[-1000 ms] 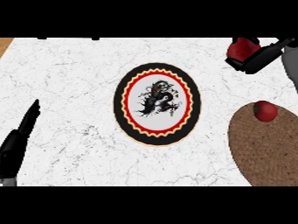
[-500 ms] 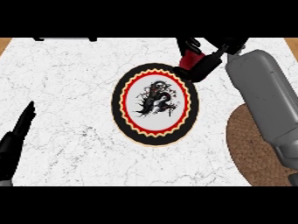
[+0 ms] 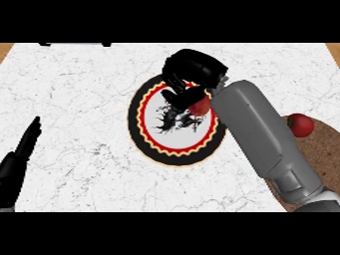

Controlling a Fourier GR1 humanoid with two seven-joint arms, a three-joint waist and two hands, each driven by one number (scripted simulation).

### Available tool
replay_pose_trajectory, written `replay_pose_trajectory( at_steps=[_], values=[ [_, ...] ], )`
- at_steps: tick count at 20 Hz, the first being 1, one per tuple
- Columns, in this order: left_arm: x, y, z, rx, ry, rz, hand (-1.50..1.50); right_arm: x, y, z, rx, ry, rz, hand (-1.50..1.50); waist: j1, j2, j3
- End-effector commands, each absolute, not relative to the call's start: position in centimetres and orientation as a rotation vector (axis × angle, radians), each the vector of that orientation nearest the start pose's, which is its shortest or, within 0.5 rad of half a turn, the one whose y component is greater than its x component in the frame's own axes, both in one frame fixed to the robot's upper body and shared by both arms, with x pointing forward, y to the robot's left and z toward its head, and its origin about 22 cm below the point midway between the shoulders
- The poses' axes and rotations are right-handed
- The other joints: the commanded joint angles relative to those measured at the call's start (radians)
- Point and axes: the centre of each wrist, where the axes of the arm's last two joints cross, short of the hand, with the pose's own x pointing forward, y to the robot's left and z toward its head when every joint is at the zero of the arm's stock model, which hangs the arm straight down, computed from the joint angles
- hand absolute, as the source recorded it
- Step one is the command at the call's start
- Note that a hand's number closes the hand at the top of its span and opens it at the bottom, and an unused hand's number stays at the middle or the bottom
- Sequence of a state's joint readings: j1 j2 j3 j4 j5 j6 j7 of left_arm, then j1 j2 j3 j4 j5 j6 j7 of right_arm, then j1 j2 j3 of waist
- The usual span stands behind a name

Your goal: Pick the pear from the placemat and place it in the plate

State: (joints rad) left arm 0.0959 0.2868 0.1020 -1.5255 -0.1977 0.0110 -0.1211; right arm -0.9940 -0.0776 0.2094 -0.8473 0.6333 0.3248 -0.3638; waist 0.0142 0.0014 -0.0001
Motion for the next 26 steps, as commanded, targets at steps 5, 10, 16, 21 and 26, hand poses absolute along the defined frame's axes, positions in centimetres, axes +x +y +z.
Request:
replay_pose_trajectory(
  at_steps=[5,10,16,21,26],
  values=[
    [21.3,34.2,0.7,0.445,-1.534,-0.328,0.0,41.3,-7.3,7.1,-0.029,-1.614,1.298,-1.5,0.023,0.004,0.0],
    [23.4,32.7,0.2,0.451,-1.52,-0.314,0.0,41.8,-6.5,7.3,0.002,-1.684,1.241,-1.5,0.014,0.006,0.0],
    [21.1,34.7,-0.2,0.456,-1.524,-0.312,0.0,42.2,-8.3,8.2,0.134,-1.791,0.873,-1.5,0.009,0.003,0.001],
    [22.6,34.3,-0.4,0.476,-1.523,-0.296,0.0,43.8,-12.0,9.6,0.076,-1.74,0.696,-1.5,-0.006,0.002,0.0],
    [21.3,33.7,-0.5,0.468,-1.526,-0.31,0.0,45.7,-18.8,10.5,0.225,-1.772,0.482,-1.5,0.023,0.012,0.001]
  ],
)
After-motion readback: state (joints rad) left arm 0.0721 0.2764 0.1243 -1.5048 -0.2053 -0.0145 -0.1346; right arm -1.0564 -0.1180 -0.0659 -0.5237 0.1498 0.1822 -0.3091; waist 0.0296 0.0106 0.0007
